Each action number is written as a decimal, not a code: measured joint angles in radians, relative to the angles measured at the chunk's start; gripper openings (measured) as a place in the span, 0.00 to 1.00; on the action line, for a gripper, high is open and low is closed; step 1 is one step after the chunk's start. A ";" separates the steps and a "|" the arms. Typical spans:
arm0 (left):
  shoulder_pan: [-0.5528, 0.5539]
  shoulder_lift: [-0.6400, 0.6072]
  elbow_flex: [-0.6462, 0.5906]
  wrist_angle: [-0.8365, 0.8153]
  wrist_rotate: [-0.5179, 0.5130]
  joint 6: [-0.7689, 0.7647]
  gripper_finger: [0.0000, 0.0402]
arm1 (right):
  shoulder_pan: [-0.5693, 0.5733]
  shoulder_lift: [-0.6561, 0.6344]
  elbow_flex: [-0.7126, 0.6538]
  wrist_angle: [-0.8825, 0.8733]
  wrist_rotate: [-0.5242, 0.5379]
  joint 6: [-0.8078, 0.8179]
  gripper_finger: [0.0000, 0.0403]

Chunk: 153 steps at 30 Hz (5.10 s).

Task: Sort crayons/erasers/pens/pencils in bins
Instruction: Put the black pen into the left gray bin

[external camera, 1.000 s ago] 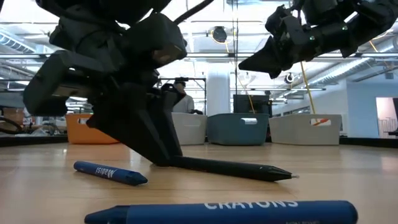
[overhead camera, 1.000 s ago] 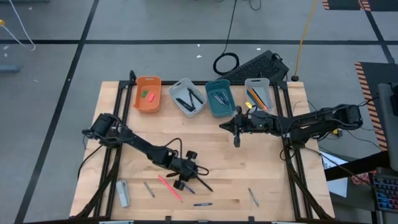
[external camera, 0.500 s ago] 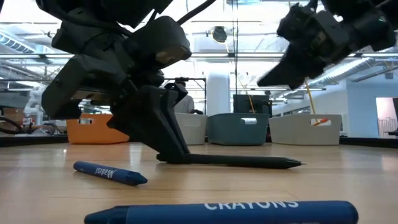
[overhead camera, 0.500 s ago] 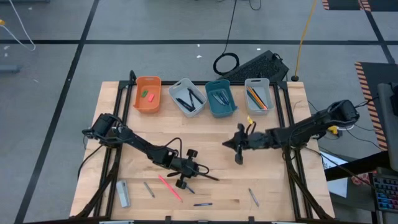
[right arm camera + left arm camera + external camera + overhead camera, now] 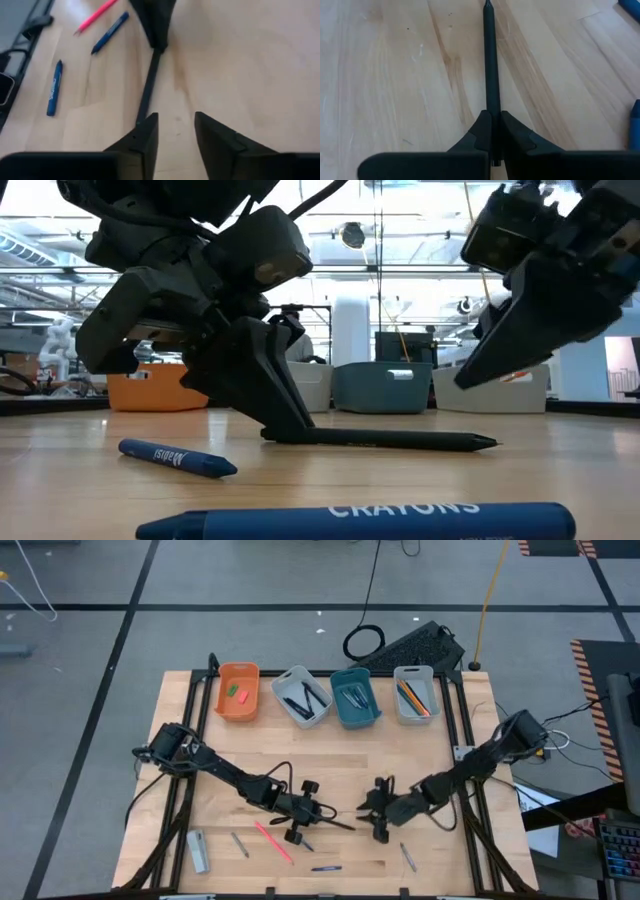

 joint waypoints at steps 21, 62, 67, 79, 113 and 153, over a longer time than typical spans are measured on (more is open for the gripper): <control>0.007 0.002 -0.002 0.020 -0.008 -0.026 0.06 | 0.066 0.249 0.295 -0.288 0.043 0.039 0.31; 0.038 -0.301 -0.236 0.079 -0.076 -0.174 0.18 | 0.034 0.252 0.297 -0.409 0.045 0.081 0.10; 0.055 -0.427 -0.414 0.343 -0.093 -0.213 0.11 | 0.034 0.249 0.297 -0.405 0.047 0.104 0.09; 0.110 -0.671 -0.721 0.662 -0.182 -0.222 0.02 | -0.011 0.115 0.292 -0.460 0.097 0.136 0.09; 0.313 -0.814 -0.843 0.728 -0.357 -0.175 0.01 | -0.732 0.003 0.492 -0.197 -0.023 -0.231 0.09; 0.336 -0.814 -0.843 0.741 -0.332 -0.180 0.02 | -0.890 0.465 0.858 -0.452 -0.163 -0.248 0.09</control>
